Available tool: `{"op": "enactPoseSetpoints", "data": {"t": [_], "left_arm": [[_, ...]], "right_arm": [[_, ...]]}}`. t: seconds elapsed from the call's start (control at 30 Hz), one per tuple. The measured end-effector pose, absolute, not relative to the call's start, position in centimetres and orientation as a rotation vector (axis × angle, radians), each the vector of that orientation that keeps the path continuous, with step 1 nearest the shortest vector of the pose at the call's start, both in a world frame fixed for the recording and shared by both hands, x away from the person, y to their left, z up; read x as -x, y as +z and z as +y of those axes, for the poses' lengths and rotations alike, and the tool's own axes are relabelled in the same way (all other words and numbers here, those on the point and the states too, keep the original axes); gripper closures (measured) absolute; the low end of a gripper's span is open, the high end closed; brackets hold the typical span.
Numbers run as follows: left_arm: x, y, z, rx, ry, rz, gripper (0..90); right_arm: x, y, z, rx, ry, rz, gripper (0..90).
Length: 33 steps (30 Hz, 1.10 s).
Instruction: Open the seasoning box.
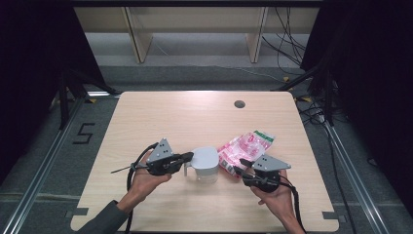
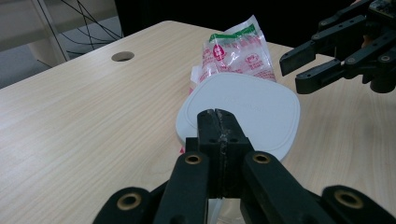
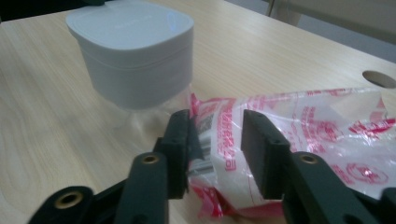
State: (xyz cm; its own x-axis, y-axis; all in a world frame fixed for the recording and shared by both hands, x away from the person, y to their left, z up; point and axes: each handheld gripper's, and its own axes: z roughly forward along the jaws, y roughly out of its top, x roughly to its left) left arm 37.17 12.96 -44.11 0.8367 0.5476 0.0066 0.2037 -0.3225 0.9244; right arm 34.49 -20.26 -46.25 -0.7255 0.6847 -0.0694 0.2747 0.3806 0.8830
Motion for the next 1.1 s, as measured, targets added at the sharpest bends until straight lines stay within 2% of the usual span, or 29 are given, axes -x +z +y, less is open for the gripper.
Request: {"op": "enactPoseSetpoints", "data": {"t": [0.03, 0.07, 0.1, 0.13, 0.2, 0.5, 1.1], "left_arm": [[-37.2, -44.1, 13.0, -1.901, 0.385, 0.562, 89.2], [-37.2, -44.1, 13.0, -1.900, 0.386, 0.562, 89.2], [-37.2, -44.1, 13.0, -1.900, 0.386, 0.562, 89.2], [-37.1, -44.2, 12.9, -1.881, 0.381, 0.571, 89.2], [-37.0, -44.2, 12.9, -1.877, 0.383, 0.580, 89.2], [-36.8, -44.5, 13.0, -1.853, 0.371, 0.609, 89.2], [-36.6, -44.7, 13.1, -1.839, 0.380, 0.585, 89.3]], "right_arm": [[-34.5, -46.3, -20.3, -0.828, 1.299, 2.219, 65.3], [-34.6, -46.2, -19.9, -0.814, 1.327, 2.206, 71.0], [-34.6, -46.2, -19.9, -0.814, 1.327, 2.206, 71.0], [-34.8, -45.9, -19.7, -0.802, 1.336, 2.212, 75.7], [-35.0, -46.0, -19.3, -0.781, 1.352, 2.200, 78.9], [-35.5, -45.9, -18.1, -0.739, 1.344, 2.247, 86.8], [-35.8, -45.7, -17.1, -0.683, 1.342, 2.255, 90.0]]}}
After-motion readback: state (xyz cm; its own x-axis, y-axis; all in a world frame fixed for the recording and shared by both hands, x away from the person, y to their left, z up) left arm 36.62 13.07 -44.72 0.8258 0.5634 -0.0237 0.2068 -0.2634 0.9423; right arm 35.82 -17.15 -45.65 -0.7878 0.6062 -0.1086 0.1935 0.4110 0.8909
